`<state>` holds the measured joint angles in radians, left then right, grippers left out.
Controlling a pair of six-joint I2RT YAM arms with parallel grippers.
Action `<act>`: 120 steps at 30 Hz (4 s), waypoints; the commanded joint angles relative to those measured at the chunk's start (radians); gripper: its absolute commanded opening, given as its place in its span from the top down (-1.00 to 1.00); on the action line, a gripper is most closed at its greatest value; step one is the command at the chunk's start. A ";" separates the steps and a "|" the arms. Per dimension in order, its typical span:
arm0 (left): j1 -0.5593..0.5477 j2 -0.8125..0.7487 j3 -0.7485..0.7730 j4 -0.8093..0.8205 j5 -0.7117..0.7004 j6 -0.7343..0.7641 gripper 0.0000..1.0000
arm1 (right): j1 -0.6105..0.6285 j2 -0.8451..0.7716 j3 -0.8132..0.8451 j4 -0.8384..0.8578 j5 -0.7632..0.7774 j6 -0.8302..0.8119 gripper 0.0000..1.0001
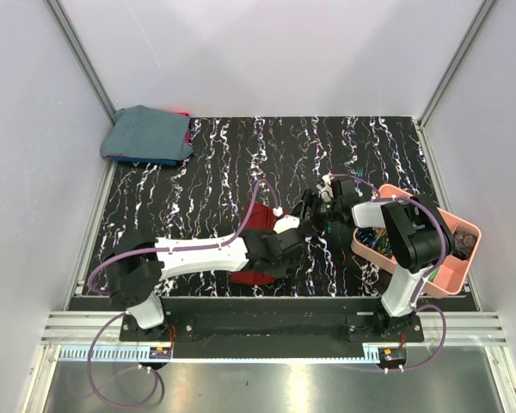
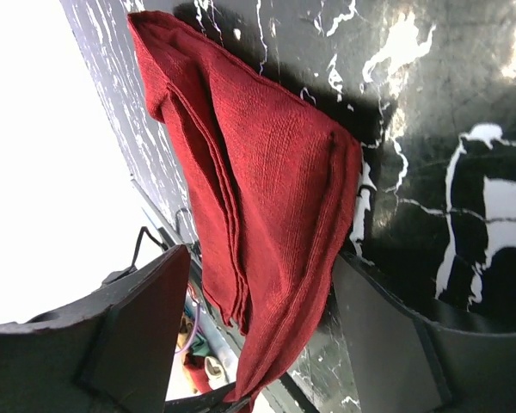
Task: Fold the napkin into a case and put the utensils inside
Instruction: Fold the 2/3-rectangle-folded napkin into the folded-napkin.
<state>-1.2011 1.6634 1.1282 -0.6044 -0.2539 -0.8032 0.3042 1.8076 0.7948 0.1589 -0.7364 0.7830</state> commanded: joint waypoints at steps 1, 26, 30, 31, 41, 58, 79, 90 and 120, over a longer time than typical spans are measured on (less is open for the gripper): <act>0.006 -0.060 -0.004 0.031 0.021 0.001 1.00 | 0.010 0.036 0.011 0.036 0.038 -0.011 -0.53; 0.020 -0.125 -0.082 0.150 0.145 0.038 0.96 | 0.007 0.039 0.044 0.059 0.049 -0.106 0.53; 0.032 -0.171 -0.088 0.173 0.177 0.076 0.28 | 0.007 0.021 0.040 0.044 0.052 -0.106 0.84; 0.055 -0.188 -0.087 0.187 0.189 0.090 0.18 | 0.007 0.019 0.040 0.038 0.052 -0.108 0.86; 0.454 -0.193 -0.117 0.348 0.312 0.081 0.68 | 0.009 -0.004 0.050 0.002 0.055 -0.120 1.00; 0.543 0.177 -0.061 0.525 0.386 0.073 0.94 | 0.032 -0.077 0.080 -0.087 0.065 -0.082 1.00; 0.525 0.177 -0.171 0.637 0.423 0.027 0.98 | 0.184 0.047 0.098 0.208 0.195 0.320 1.00; 0.537 -0.002 -0.128 0.416 0.383 0.053 0.85 | 0.184 0.029 0.086 0.162 0.262 0.306 1.00; 0.512 0.079 -0.334 0.640 0.406 0.033 0.97 | 0.250 0.068 0.121 0.151 0.456 0.643 1.00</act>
<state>-0.6800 1.7191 0.8314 0.0376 0.1455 -0.7780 0.5388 1.8507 0.9081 0.2432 -0.3546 1.3354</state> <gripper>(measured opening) 0.019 0.043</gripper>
